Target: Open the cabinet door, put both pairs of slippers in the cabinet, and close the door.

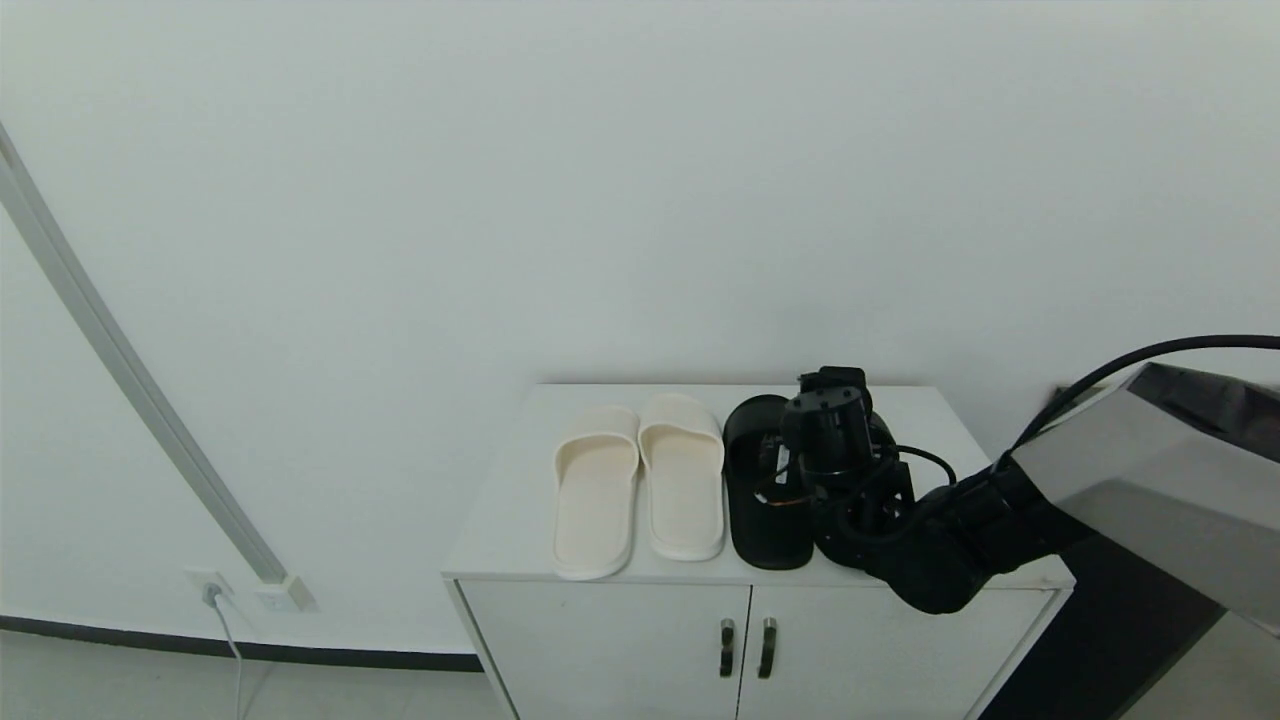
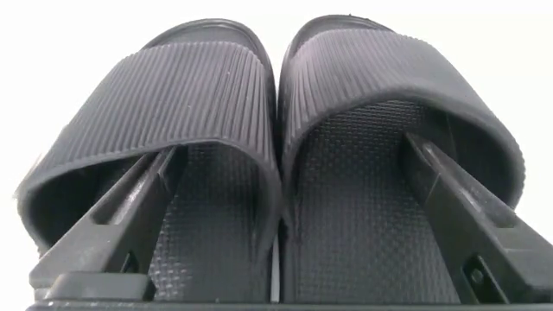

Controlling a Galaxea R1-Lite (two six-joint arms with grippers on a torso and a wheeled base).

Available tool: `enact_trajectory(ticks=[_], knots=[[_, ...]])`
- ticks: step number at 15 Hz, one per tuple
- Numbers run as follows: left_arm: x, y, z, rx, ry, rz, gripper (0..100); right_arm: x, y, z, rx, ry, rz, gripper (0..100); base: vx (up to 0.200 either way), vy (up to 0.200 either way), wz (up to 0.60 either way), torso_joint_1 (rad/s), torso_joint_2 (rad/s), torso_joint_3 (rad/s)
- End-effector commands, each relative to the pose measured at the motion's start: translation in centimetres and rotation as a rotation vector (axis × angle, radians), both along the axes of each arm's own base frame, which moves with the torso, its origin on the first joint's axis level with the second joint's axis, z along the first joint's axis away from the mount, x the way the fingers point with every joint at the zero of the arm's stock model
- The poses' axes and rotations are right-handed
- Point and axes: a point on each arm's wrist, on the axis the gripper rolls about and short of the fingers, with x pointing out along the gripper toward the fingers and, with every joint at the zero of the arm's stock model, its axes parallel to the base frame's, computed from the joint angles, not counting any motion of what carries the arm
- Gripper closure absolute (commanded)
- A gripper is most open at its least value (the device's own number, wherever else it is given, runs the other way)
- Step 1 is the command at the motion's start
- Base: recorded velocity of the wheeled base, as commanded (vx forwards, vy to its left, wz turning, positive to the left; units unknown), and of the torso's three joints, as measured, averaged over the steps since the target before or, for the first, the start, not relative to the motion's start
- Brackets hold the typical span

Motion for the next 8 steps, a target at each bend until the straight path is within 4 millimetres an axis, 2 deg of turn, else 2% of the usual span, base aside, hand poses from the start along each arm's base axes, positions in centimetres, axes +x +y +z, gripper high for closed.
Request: enact_trajectory(ticks=[1, 6, 8], knots=[[0.01, 0.0, 0.01, 0.0, 0.001, 0.0, 100, 0.26, 0.03, -0.38, -0.004, 0.005, -0.003, 100, 0.0, 0.0, 0.0, 0.0, 0.0, 0.0], [0.0, 0.0, 0.0, 0.0, 0.0, 0.0, 100, 0.3, -0.1, -0.46, -0.006, 0.007, -0.006, 100, 0.0, 0.0, 0.0, 0.0, 0.0, 0.0], [0.0, 0.0, 0.0, 0.0, 0.0, 0.0, 100, -0.11, -0.42, 0.39, 0.001, -0.004, -0.007, 100, 0.0, 0.0, 0.0, 0.0, 0.0, 0.0]])
